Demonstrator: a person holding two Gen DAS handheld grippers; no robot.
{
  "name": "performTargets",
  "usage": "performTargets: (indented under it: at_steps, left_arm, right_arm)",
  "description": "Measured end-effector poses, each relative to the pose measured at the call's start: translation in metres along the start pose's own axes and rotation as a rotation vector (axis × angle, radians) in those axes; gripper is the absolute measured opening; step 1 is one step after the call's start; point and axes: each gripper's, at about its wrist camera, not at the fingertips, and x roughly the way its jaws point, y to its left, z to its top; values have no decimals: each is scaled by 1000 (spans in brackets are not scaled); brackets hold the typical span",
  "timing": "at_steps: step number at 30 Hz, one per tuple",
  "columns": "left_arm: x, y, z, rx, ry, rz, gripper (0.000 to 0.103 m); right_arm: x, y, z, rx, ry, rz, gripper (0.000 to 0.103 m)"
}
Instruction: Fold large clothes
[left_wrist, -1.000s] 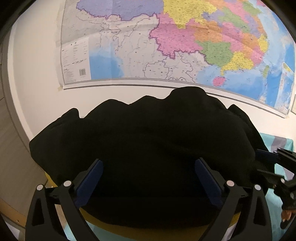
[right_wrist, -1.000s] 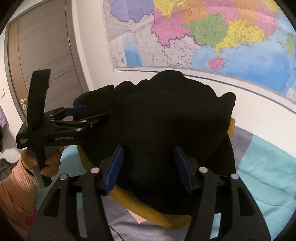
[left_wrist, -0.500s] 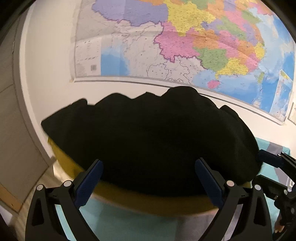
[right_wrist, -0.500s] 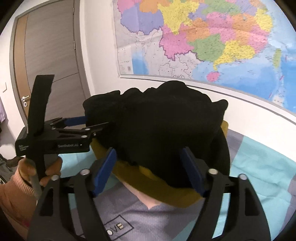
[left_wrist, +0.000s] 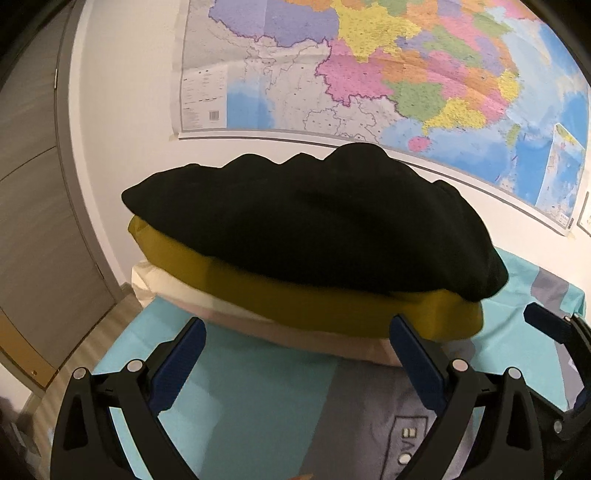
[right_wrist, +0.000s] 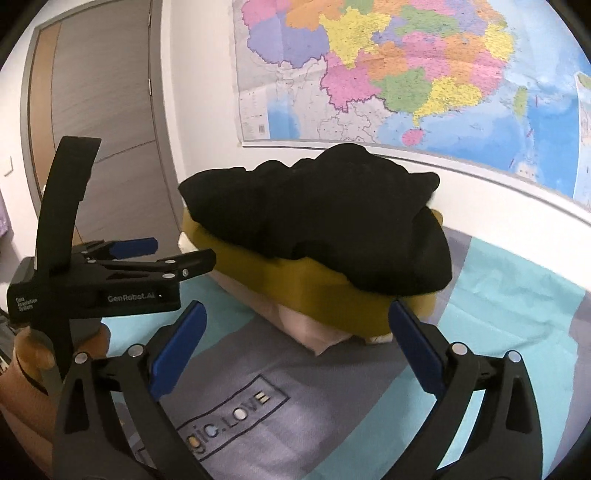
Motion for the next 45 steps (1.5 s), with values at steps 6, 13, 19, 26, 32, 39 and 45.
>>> performTargets:
  at_steps: [6, 13, 19, 26, 32, 39, 45]
  left_arm:
    - [-15, -10, -11, 24, -10, 24, 96]
    - [-20, -12, -18, 17, -6, 31, 96]
    - [-31, -14, -29, 2, 1, 51, 96]
    - [-40, -20, -37, 10, -10, 50, 96]
    - [-42, -25, -43, 17, -1, 59, 96]
    - [-45, -27, -50, 21, 11, 62, 96]
    - [-46, -26, -52, 19, 19, 45, 96]
  right_arm:
    - [-11, 4, -11, 9, -3, 1, 97]
    - [-23, 5, -18, 18, -16, -12, 97]
    - [-31, 2, -24, 29, -20, -7, 97]
    - [-40, 3, -30, 34, -19, 2, 97]
    - [-48, 0, -35, 44, -28, 2, 97]
    - [-51, 1, -38, 50, -26, 8, 97]
    - [-52, 2, -39, 54, -23, 7, 97]
